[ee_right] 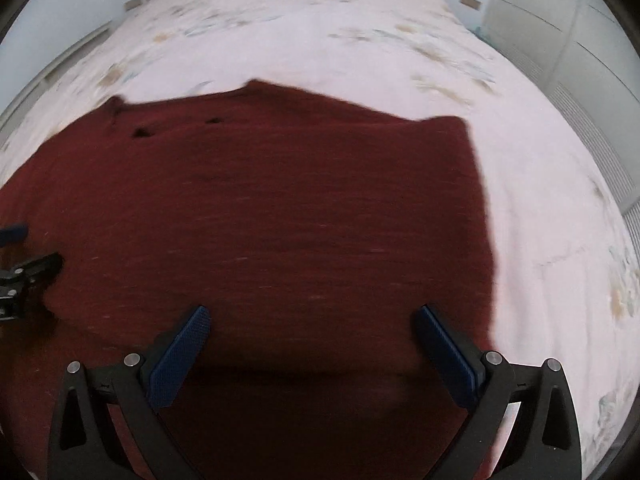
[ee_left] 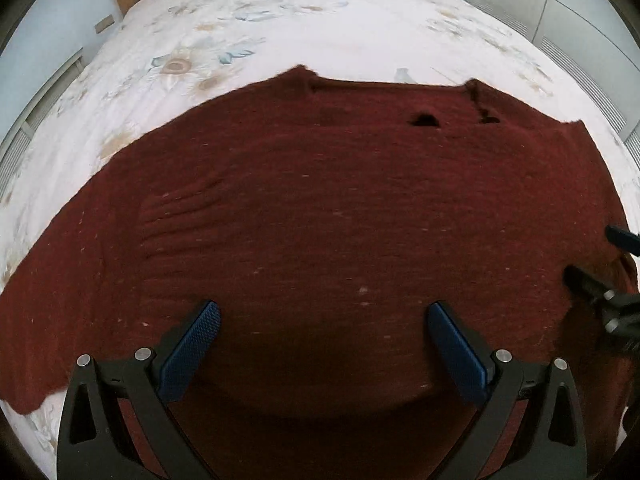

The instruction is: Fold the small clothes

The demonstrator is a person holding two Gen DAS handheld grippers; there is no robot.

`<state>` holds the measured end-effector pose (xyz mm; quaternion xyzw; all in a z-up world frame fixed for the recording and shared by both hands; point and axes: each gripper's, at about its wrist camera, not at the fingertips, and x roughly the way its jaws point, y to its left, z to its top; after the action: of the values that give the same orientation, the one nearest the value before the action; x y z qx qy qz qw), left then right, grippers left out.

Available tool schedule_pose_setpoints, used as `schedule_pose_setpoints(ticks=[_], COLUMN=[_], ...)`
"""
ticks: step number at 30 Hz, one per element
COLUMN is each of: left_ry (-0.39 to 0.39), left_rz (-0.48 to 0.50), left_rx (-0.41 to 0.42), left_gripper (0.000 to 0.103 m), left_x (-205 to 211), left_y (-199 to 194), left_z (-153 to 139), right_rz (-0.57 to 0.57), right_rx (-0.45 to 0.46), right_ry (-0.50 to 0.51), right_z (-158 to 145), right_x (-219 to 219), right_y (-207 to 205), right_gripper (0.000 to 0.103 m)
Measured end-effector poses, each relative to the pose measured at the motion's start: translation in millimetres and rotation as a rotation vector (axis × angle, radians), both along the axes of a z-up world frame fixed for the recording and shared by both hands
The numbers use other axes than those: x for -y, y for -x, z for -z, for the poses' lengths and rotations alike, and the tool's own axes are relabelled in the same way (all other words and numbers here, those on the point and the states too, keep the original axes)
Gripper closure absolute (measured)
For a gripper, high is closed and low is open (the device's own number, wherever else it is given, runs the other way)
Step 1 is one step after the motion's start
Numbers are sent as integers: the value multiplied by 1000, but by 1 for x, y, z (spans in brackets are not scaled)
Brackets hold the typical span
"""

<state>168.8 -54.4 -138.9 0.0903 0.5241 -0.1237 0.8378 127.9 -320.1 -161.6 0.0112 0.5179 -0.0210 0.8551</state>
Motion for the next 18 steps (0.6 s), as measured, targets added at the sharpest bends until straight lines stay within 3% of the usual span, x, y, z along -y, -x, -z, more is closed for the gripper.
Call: schedule_pose_setpoints(ticks=[5, 13, 18], left_ry=[17, 10, 15], left_rz=[-15, -45, -51], left_rx=[0, 60, 92], left_gripper=[1, 1, 1], left_x=[-13, -10, -9], left_y=[0, 11, 17], left_z=[4, 6, 3], right_rz=[27, 38, 28], right_rx=[-15, 46, 23], right_ry=[-30, 5, 4], right_z=[5, 12, -4], right_x=[19, 7, 3], right_y=[1, 11, 15], right_gripper=[1, 0, 0])
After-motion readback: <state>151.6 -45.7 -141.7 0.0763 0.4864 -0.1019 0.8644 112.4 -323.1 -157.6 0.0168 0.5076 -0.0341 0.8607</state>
